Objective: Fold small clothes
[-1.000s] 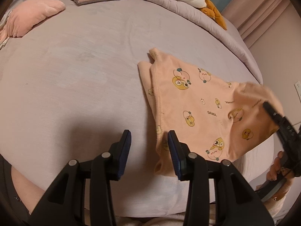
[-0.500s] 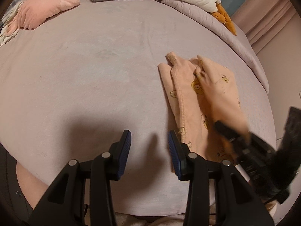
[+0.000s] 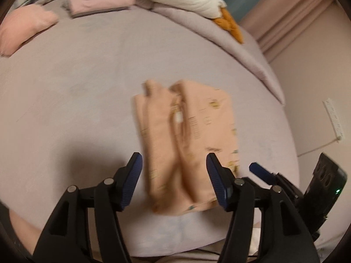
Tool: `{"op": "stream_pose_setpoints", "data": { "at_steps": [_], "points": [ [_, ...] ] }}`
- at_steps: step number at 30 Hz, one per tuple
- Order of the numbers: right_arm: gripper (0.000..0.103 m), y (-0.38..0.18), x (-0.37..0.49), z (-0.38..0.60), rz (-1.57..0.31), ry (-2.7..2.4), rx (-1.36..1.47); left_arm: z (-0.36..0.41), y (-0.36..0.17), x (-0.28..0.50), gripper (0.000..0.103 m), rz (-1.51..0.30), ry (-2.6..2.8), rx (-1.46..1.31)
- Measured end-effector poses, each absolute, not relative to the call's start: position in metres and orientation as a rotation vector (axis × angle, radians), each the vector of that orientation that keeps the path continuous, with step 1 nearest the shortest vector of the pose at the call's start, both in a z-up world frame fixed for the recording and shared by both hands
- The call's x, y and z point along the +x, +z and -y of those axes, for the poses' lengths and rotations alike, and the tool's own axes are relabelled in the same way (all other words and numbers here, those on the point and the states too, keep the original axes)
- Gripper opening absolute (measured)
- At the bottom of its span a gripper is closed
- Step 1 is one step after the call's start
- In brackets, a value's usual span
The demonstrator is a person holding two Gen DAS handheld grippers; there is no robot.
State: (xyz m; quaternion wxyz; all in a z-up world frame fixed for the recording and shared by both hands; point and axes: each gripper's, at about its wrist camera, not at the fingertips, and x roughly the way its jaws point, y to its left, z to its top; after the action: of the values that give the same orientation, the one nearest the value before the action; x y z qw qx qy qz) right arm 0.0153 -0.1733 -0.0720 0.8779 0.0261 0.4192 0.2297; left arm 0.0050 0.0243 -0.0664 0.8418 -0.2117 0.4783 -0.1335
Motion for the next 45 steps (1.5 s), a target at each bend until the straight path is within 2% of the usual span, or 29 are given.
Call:
{"op": "stream_pose_setpoints", "data": {
  "at_steps": [3, 9, 10, 12, 13, 14, 15, 25, 29, 34, 37, 38, 39, 41, 45],
  "points": [
    [0.061, -0.075, 0.017, 0.188, -0.879, 0.403, 0.075, -0.005, -0.075, 0.023, 0.069, -1.04, -0.333, -0.424],
    [0.061, -0.091, 0.02, 0.207, -0.929, 0.298, 0.126, 0.027, -0.105, 0.053, 0.065, -1.135, -0.343, -0.36],
    [0.061, -0.093, 0.02, 0.208, -0.937, 0.287, 0.131, 0.029, -0.109, 0.057, 0.061, -1.136, -0.343, -0.357],
    [0.061, -0.095, 0.021, 0.211, -0.949, 0.273, 0.139, 0.032, -0.114, 0.061, 0.028, -1.141, -0.34, -0.346],
    [0.061, -0.097, 0.022, 0.212, -0.956, 0.264, 0.143, 0.031, -0.116, 0.063, 0.025, -1.144, -0.344, -0.348],
    [0.061, -0.098, 0.022, 0.214, -0.961, 0.259, 0.146, 0.031, -0.118, 0.064, 0.016, -1.143, -0.346, -0.36],
    [0.061, -0.099, 0.023, 0.214, -0.965, 0.255, 0.149, 0.029, -0.117, 0.064, 0.014, -1.138, -0.349, -0.374],
    [0.061, -0.101, 0.029, 0.211, -0.969, 0.257, 0.159, 0.011, -0.067, 0.032, 0.012, -0.992, -0.358, -0.31],
    [0.061, -0.104, 0.033, 0.206, -0.978, 0.279, 0.167, 0.007, -0.086, 0.033, 0.014, -1.018, -0.303, -0.257],
    [0.061, -0.111, 0.038, 0.201, -1.004, 0.316, 0.196, -0.002, -0.113, 0.037, 0.028, -1.073, -0.255, -0.291],
    [0.072, -0.114, 0.042, 0.198, -1.013, 0.342, 0.224, -0.009, -0.107, 0.036, 0.049, -1.057, -0.262, -0.328],
    [0.073, -0.114, 0.043, 0.198, -1.013, 0.351, 0.235, -0.013, -0.106, 0.034, 0.066, -1.046, -0.256, -0.334],
    [0.073, -0.115, 0.046, 0.197, -1.016, 0.365, 0.249, -0.015, -0.104, 0.034, 0.073, -1.028, -0.243, -0.333],
    [0.073, -0.116, 0.051, 0.195, -1.017, 0.394, 0.281, -0.017, -0.103, 0.034, 0.074, -1.015, -0.237, -0.318],
    [0.073, -0.126, 0.066, 0.188, -1.038, 0.439, 0.336, -0.02, -0.125, 0.043, 0.074, -1.099, -0.282, -0.371]
  ]
}}
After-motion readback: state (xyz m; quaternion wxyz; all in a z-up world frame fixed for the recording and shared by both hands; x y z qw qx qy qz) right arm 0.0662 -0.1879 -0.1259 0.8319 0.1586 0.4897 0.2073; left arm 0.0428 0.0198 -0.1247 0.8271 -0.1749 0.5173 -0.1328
